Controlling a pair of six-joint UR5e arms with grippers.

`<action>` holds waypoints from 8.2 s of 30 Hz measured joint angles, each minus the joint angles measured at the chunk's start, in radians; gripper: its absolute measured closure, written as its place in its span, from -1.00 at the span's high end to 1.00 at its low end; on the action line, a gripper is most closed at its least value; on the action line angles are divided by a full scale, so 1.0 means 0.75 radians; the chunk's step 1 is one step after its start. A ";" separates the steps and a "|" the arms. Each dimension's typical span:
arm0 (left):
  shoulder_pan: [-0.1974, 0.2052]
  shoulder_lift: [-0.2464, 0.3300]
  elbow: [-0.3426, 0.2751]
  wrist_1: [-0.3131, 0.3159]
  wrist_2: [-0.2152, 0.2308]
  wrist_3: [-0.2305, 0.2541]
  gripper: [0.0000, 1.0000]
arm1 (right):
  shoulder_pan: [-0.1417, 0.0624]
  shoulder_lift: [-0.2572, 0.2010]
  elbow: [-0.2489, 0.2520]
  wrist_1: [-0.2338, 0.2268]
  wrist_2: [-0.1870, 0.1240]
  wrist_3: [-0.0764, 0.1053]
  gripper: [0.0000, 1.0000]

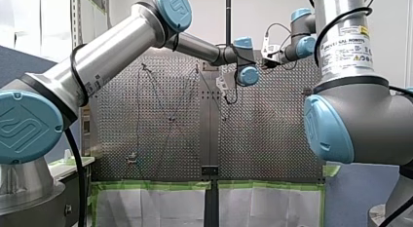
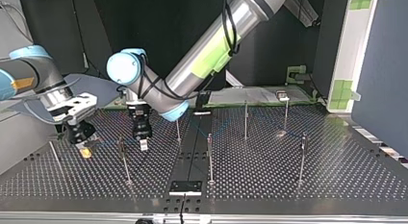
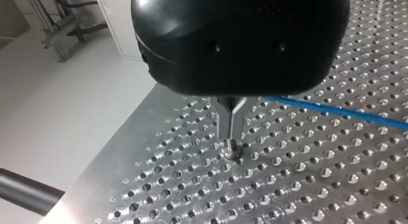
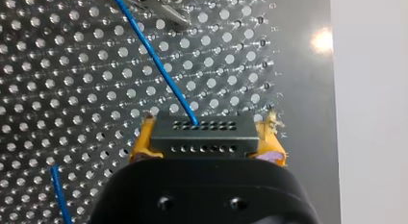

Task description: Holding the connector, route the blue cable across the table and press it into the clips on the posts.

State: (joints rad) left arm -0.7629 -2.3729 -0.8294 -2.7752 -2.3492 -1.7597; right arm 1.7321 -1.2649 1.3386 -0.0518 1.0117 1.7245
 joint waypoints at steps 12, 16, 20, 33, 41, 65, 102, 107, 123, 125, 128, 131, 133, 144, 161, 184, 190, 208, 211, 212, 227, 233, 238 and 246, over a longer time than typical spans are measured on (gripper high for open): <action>0.013 0.000 -0.001 -0.016 0.027 -0.012 -0.59 | -0.017 0.004 -0.008 0.000 -0.022 0.000 -1.00; 0.010 0.001 -0.001 -0.038 0.062 -0.040 0.11 | -0.018 0.004 -0.008 0.000 -0.021 0.000 -1.00; 0.006 0.001 0.000 -0.058 0.084 -0.064 1.00 | -0.017 0.005 -0.009 0.000 -0.021 0.000 -1.00; 0.010 0.001 0.000 -0.140 0.128 -0.101 1.00 | -0.017 0.006 -0.008 0.000 -0.023 0.000 -1.00; 0.005 0.011 0.000 -0.219 0.109 -0.144 1.00 | -0.017 0.007 -0.008 -0.001 -0.023 0.000 -1.00; -0.068 0.200 -0.169 -0.239 0.174 -0.178 1.00 | -0.020 0.008 -0.008 0.001 -0.036 0.000 -1.00; -0.085 0.631 -0.600 0.145 0.084 -0.317 1.00 | 0.001 0.010 -0.008 0.003 -0.026 -0.003 -1.00; -0.095 0.691 -0.660 0.204 0.090 -0.377 1.00 | 0.010 0.010 -0.008 0.003 -0.024 -0.004 -1.00; -0.066 0.701 -0.850 0.395 0.066 -0.394 1.00 | 0.028 0.010 -0.008 0.001 -0.021 -0.006 -1.00; -0.065 0.679 -0.875 0.419 0.069 -0.372 1.00 | 0.030 0.010 -0.008 0.001 -0.021 -0.006 -1.00; -0.064 0.661 -0.911 0.455 0.069 -0.359 1.00 | 0.033 0.010 -0.008 0.001 -0.021 -0.005 -1.00; -0.064 0.655 -0.945 0.490 0.070 -0.376 1.00 | 0.035 0.010 -0.008 0.001 -0.021 -0.004 -1.00; -0.063 0.652 -0.969 0.513 0.071 -0.389 1.00 | 0.036 0.010 -0.008 0.001 -0.020 -0.004 -1.00; -0.055 0.554 -1.106 0.651 0.125 -0.432 1.00 | 0.038 0.012 -0.008 0.001 -0.021 0.000 -1.00; -0.060 0.471 -1.304 0.849 0.005 -0.418 1.00 | 0.038 0.016 -0.007 0.001 -0.019 -0.002 -1.00; -0.034 0.470 -1.564 1.000 0.082 -0.311 1.00 | 0.038 0.026 -0.007 0.001 -0.006 -0.009 -1.00; 0.021 0.470 -1.629 1.014 0.147 -0.342 1.00 | 0.038 0.028 -0.007 0.001 -0.001 -0.010 -1.00; 0.212 0.470 -1.820 1.112 0.339 -0.287 1.00 | 0.033 0.036 -0.006 0.001 0.003 -0.010 -1.00; 0.242 0.471 -1.851 1.115 0.370 -0.283 1.00 | 0.032 0.037 -0.007 0.001 0.003 -0.010 -1.00; 0.257 0.471 -1.865 1.111 0.383 -0.281 1.00 | 0.032 0.037 -0.007 0.001 0.003 -0.010 -1.00; 0.428 0.471 -2.036 1.101 0.486 -0.279 1.00 | 0.028 0.043 -0.006 0.001 0.003 -0.010 -1.00; 0.496 0.470 -2.113 1.098 0.496 -0.265 1.00 | 0.025 0.044 -0.007 0.001 0.012 -0.008 -1.00; 0.510 0.470 -2.172 1.096 0.508 -0.237 1.00 | 0.020 0.043 -0.007 0.001 0.013 -0.007 -1.00; 0.511 0.470 -2.197 1.096 0.513 -0.227 1.00 | 0.015 0.043 -0.008 0.001 0.013 -0.008 -1.00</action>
State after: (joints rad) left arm -0.3794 -2.0207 -2.4772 -1.9529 -1.9643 -1.9300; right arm 1.7437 -1.2327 1.3326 -0.0508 1.0218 1.7184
